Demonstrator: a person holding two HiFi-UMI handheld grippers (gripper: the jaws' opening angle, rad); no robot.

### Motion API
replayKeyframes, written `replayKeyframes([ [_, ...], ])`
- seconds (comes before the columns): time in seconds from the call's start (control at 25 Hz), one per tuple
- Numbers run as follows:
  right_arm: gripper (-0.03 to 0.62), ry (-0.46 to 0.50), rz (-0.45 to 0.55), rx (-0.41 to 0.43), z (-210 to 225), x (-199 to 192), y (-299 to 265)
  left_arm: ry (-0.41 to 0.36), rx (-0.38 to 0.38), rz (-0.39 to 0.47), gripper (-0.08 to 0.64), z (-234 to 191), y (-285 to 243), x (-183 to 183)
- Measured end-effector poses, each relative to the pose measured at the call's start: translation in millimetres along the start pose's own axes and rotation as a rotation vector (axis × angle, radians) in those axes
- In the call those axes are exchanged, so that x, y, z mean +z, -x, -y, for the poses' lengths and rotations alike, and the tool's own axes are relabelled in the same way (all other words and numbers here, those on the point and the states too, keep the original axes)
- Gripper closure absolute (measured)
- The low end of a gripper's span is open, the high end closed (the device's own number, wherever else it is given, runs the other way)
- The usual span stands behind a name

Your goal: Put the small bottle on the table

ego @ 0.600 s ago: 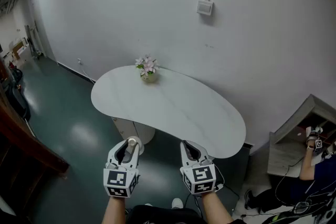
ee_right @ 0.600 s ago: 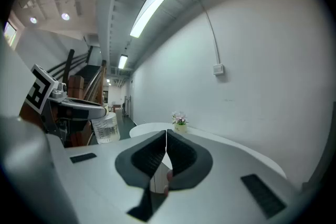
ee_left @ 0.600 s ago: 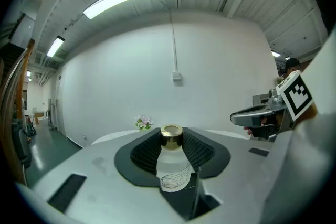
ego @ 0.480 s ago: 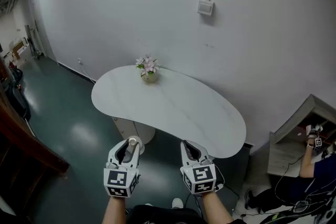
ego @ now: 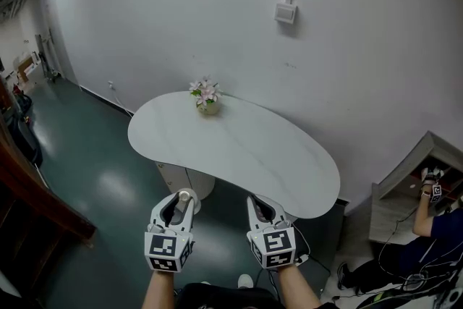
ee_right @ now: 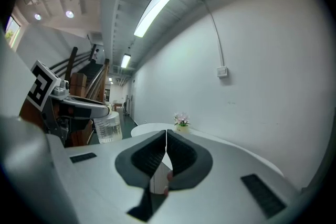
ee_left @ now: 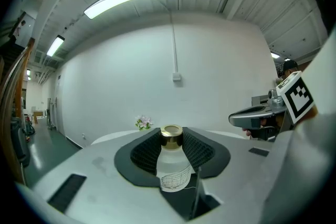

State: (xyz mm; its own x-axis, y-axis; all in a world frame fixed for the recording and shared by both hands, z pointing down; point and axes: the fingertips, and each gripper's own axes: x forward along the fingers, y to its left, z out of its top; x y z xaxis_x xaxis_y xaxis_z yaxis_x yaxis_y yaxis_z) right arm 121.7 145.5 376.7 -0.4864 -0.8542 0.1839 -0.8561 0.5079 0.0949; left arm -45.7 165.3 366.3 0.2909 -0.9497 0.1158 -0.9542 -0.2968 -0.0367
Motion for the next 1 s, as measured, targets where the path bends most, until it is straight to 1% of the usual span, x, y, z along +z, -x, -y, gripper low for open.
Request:
replayKeyframes([
  [0.16,0.525,-0.001,-0.004,0.002,-7,-1,-1,0.002,-0.001,0.001,0.431,-7,4,-2],
  [0.56,0.525,-0.032,-0.009,-0.046,-33,-3,0,-0.001,-0.036,0.004,0.431,-27,22,-6],
  [0.76,0.525,-0.029,-0.020,-0.056,-45,-7,2,-0.001,-0.044,0.005,0.431,-35,31,-10],
  [1.0,0.525,-0.018,-0.013,-0.057,-50,-3,-3,-0.006,-0.044,0.000,0.431,-41,33,-15],
])
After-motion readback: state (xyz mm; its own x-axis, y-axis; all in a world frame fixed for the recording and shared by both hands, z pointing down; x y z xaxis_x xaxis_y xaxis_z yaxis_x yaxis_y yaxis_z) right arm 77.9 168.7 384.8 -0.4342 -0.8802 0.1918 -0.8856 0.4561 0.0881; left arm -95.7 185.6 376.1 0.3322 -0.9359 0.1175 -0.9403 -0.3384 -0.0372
